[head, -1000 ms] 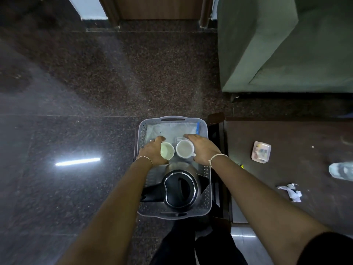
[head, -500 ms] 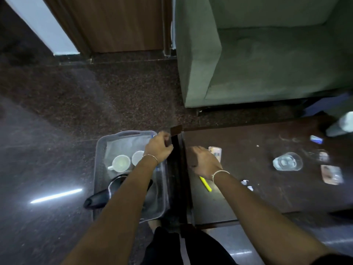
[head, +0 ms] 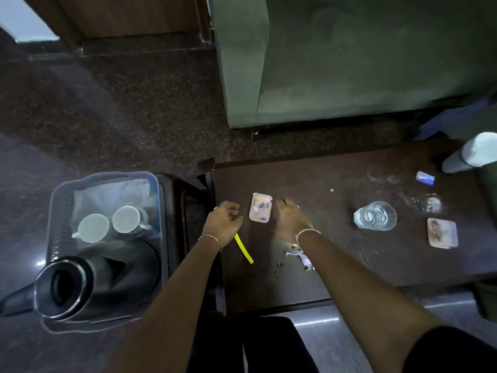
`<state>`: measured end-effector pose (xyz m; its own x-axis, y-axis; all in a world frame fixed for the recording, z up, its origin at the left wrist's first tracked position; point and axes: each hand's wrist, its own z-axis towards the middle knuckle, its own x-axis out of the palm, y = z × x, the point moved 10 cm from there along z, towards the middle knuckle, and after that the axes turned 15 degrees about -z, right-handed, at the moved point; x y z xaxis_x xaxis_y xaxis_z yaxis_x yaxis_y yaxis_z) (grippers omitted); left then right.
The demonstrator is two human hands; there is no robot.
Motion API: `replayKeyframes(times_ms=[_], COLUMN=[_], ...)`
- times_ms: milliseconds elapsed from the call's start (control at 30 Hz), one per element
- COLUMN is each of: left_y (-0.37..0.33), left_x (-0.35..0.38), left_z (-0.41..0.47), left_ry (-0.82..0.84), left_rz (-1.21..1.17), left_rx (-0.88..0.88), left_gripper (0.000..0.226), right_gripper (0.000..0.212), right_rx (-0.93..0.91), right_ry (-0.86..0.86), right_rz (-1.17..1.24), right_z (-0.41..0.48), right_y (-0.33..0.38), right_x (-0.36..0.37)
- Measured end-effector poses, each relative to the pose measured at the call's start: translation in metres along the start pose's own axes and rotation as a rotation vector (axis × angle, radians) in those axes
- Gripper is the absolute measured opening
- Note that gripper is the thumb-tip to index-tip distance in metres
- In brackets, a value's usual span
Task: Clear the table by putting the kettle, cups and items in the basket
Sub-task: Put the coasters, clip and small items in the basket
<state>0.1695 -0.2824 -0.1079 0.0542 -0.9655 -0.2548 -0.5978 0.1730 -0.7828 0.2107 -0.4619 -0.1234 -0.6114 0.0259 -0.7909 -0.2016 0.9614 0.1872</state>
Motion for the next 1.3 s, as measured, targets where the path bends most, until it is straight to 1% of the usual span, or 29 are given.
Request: replayKeyframes(times_ms=[100,300,400,533,633,700,733,800,833,867,967,1033,1100,1167,1200,1233,1267,1300], left_y=[0.015,0.046,0.057,0.064,0.06,0.055,0.052,0.046,0.041,0.034,0.013,0.01,0.013,0.023,0.031,0.043,0.056,0.07], left_x=[0.016,0.031,0.031,0.024,0.017,0.013,0.013,0.017,0.02,0.023,0.03,0.03,0.023,0.008,-0.001,-0.01,-0.019,-0.027], left_z=[0.012,0.029,0.034,0.036,0.035,0.034,0.033,0.029,0.026,0.022,0.01,0.004,0.001,-0.001,-0.002,-0.004,-0.008,-0.012], left_ry=[-0.007,-0.051,-0.075,-0.097,-0.099,-0.093,-0.082,-0.031,0.003,0.037,0.143,0.182,0.174,0.113,0.06,0.001,-0.058,-0.112], left_rz=[0.015,0.001,-0.027,-0.049,-0.068,-0.092,-0.11,-0.173,-0.213,-0.247,-0.369,-0.428,-0.437,-0.446,-0.453,-0.471,-0.501,-0.543], left_rx=[-0.006,-0.034,-0.043,-0.04,-0.013,0.004,0.003,-0.017,-0.02,-0.003,0.063,0.044,0.029,0.018,0.007,-0.014,-0.047,-0.087], left_gripper=[0.033,0.034,0.034,0.034,0.036,0.038,0.04,0.046,0.05,0.055,0.063,0.057,0.045,0.04,0.039,0.038,0.036,0.035], right_gripper=[0.075,0.098,0.096,0.093,0.093,0.088,0.08,0.05,0.038,0.037,0.056,0.068,0.079,0.085,0.081,0.071,0.057,0.043], right_rx=[-0.06,-0.153,-0.175,-0.177,-0.062,0.038,0.075,0.137,0.158,0.168,0.136,0.102,0.088,0.129,0.169,0.211,0.242,0.249], right_ry=[0.038,-0.005,-0.069,-0.117,-0.112,-0.04,0.01,0.124,0.176,0.228,0.398,0.463,0.494,0.457,0.414,0.361,0.289,0.213], right_rz=[-0.035,-0.053,-0.04,0.049,0.27,0.506,0.654,0.929,1.011,1.056,1.074,1.059,1.024,0.982,0.961,0.932,0.874,0.752], right_z=[0.031,0.074,0.083,0.086,0.082,0.078,0.075,0.065,0.057,0.049,0.026,0.016,0.009,0.008,0.009,0.009,0.01,0.013], right_y=[0.0,0.003,0.004,0.002,-0.008,-0.016,-0.019,-0.018,-0.014,-0.009,0.012,0.027,0.039,0.046,0.046,0.046,0.044,0.041], right_x=[0.017,0.049,0.055,0.053,0.047,0.05,0.054,0.061,0.06,0.059,0.056,0.055,0.055,0.058,0.062,0.066,0.072,0.079])
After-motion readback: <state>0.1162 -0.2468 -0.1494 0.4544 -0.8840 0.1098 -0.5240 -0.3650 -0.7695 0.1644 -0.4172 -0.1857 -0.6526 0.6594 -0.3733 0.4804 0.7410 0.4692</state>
